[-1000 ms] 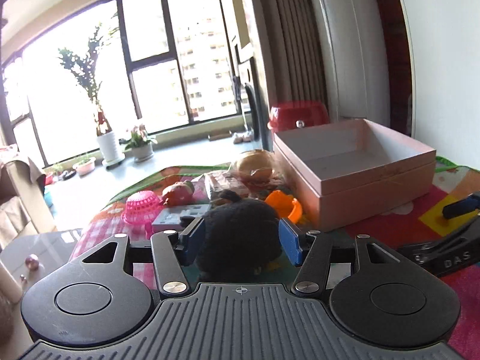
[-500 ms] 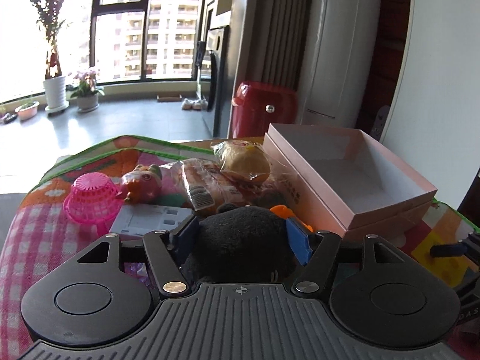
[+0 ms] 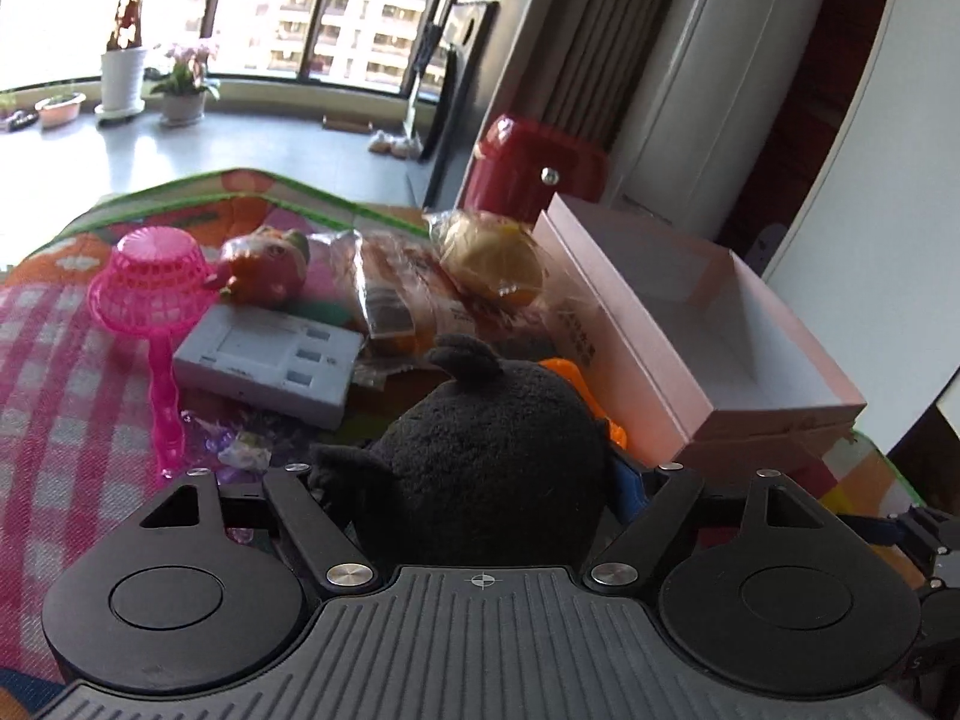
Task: Organize objects
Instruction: 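Grasp the black plush toy with the left tool, then grasp the pink plastic basket with the right tool while the left tool lifts the black plush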
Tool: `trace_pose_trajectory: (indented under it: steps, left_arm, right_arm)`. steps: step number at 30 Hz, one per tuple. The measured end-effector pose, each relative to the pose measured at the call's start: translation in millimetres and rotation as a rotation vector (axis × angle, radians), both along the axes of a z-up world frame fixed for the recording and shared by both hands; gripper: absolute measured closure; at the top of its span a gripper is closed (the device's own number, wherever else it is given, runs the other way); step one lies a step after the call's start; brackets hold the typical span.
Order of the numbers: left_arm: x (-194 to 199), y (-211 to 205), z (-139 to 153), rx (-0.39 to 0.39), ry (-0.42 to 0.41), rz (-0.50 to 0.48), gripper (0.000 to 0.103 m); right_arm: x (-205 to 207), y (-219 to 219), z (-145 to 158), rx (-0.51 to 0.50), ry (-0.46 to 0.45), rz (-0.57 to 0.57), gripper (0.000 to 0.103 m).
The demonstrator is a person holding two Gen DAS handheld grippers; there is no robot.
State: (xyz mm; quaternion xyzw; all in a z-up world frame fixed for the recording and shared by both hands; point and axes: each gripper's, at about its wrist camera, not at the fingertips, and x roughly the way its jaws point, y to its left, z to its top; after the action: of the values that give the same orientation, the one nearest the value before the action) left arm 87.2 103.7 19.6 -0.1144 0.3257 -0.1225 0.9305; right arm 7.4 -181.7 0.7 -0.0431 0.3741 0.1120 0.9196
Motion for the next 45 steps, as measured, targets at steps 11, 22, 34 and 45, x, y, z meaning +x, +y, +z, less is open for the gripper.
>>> trace_pose_trajectory:
  steps: [11,22,34,45]
  left_arm:
    - [-106,69,30,0.008,-0.105,0.196,0.023]
    - [-144,159,23,-0.11,-0.164,0.447,0.023]
    - [-160,159,17,-0.14,-0.143,0.391,0.022]
    - [-146,90,26,-0.099,-0.101,0.212,0.022]
  right_arm:
    - [2,54,44,0.009,-0.079,0.195,0.0]
    - [91,256,70,-0.041,-0.173,0.479,0.017]
    - [143,315,56,-0.033,-0.042,0.445,0.044]
    - [-2,148,157,0.085,-0.238,0.443,0.048]
